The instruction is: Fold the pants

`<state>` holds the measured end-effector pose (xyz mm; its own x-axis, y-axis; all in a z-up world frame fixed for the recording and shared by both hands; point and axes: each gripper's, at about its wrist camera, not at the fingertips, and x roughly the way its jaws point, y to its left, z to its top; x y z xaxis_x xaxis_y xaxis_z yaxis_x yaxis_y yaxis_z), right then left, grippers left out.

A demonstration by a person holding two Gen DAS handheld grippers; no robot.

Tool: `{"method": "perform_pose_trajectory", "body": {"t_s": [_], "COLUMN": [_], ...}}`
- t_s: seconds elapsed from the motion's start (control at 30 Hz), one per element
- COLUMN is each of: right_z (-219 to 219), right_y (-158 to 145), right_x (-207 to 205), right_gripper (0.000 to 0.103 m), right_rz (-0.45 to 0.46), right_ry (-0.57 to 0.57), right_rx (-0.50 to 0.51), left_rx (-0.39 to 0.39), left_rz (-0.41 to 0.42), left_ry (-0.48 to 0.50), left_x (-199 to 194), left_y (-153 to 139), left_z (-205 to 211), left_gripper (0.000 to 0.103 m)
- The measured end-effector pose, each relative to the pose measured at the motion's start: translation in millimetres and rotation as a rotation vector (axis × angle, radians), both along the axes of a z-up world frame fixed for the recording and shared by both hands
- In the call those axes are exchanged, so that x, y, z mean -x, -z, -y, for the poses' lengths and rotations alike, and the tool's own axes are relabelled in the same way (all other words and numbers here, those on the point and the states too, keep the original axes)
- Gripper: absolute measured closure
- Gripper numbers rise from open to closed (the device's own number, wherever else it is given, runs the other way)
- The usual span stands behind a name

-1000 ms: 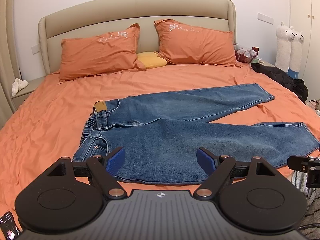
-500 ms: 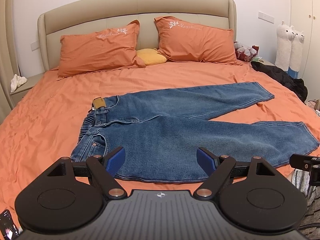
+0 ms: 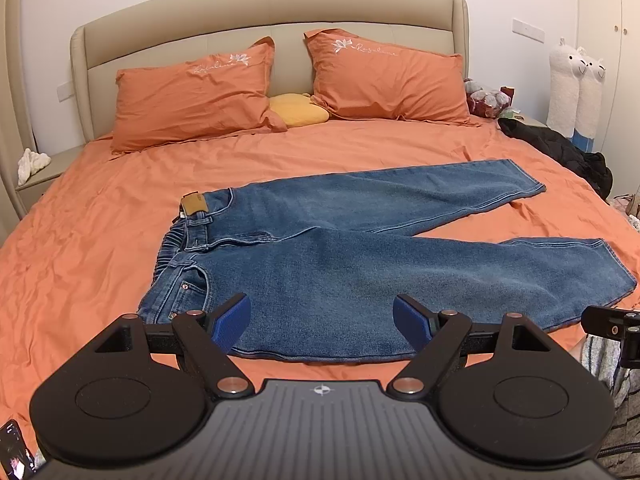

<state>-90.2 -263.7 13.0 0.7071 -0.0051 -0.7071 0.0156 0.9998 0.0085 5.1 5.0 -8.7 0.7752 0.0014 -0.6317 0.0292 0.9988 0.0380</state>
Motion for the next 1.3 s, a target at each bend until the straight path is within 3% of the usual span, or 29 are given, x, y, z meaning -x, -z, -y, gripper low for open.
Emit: {"method": "perform_pose_trajectory", "body": {"t_s": [1.3], "right_z": [19], "right_y": [-7], "right_x": [14], "right_gripper": [0.006], "right_rz": [0.027], "right_ry": [0.075], "right_rx": [0.004], "left_rx": [-0.001], "left_rz": [-0.001], "left_ry": [0.031], "left_x": [6], "left_y": [-4], "left_z": [10], "left_gripper": [0.009]}}
